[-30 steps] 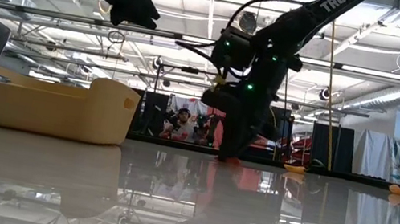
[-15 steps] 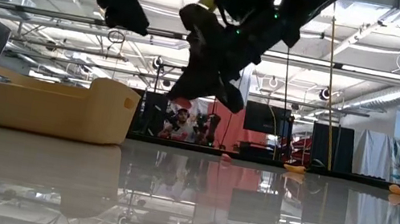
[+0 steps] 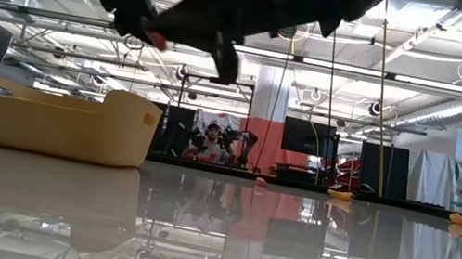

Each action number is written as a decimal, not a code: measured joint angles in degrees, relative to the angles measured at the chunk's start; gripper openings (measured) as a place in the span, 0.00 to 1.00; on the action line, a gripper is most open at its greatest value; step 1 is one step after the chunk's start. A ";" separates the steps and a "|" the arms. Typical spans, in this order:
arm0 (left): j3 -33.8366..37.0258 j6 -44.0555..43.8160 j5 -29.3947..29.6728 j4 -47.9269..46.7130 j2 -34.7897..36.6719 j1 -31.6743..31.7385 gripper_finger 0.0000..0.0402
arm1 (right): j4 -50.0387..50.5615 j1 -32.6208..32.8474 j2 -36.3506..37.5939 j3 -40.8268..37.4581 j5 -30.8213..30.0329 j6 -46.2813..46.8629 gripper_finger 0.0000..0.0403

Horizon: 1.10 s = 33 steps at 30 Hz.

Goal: Sort produce into baskets
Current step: Put the red chili pepper into the gray bin

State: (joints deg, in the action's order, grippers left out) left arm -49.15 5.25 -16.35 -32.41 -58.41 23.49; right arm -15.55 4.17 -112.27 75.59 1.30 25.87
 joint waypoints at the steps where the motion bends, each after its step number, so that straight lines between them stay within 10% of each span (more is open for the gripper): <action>1: 0.00 0.07 -0.56 -0.56 0.00 -0.27 0.43 | -3.25 0.51 -1.07 -0.02 -0.06 -0.84 0.02; 12: 0.00 0.18 -1.43 -2.35 0.02 -2.77 0.43 | -38.34 6.08 -14.14 1.43 1.09 -6.24 0.02; 33: 0.00 0.12 -1.58 -1.91 0.02 -2.99 0.43 | -31.80 8.73 -24.26 13.92 11.08 3.13 0.29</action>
State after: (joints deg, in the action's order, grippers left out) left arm -49.15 5.37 -17.93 -34.33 -58.39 20.49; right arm -47.35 12.90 -136.53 89.52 12.38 29.00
